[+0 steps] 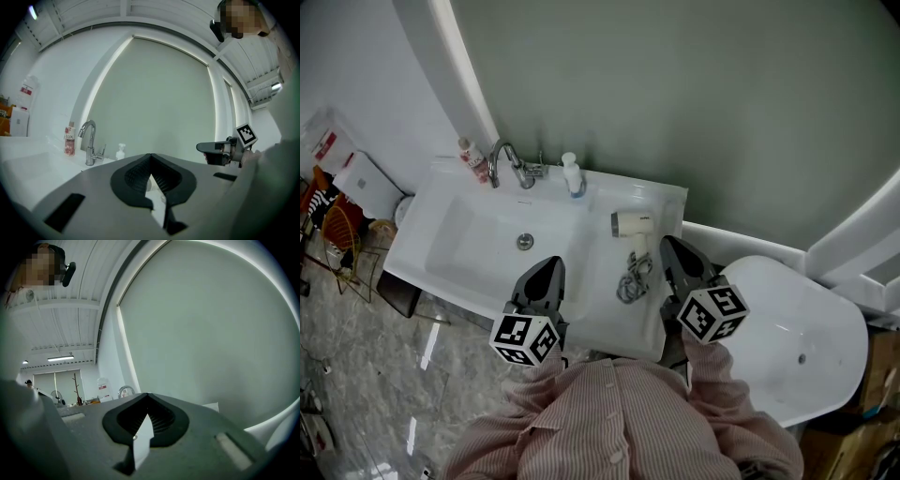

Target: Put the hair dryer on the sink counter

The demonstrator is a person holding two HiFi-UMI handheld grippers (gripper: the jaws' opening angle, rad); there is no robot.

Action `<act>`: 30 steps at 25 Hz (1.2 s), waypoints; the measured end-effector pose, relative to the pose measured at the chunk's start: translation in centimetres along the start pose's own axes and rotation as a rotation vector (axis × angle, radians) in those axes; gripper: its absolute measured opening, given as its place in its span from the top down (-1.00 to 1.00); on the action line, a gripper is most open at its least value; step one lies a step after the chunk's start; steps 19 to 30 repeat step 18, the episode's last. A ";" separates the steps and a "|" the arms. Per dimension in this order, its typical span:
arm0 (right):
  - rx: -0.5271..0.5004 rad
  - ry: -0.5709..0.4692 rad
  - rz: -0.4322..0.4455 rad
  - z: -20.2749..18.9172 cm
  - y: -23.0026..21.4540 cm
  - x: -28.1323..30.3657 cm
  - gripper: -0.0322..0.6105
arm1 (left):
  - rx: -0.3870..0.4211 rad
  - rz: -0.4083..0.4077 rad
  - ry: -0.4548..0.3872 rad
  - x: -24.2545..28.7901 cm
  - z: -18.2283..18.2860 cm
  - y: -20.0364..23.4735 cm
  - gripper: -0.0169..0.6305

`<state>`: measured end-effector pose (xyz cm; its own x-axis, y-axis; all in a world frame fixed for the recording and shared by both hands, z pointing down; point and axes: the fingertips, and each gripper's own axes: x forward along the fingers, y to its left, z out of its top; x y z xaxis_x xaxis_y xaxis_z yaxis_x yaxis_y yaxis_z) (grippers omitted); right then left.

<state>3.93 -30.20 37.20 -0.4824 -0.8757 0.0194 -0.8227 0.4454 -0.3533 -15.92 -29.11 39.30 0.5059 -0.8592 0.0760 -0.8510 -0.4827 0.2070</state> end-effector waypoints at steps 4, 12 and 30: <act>0.012 0.008 -0.008 -0.7 -0.5 0.1 0.89 | -0.002 0.005 0.006 0.1 -0.3 0.2 0.95; 0.009 0.030 0.000 -1.6 -0.4 0.4 0.89 | -0.007 0.024 0.027 0.0 -1.2 0.7 0.95; -0.009 0.042 0.000 -1.9 -0.4 0.4 0.89 | -0.007 0.025 0.031 0.1 -1.1 0.6 0.96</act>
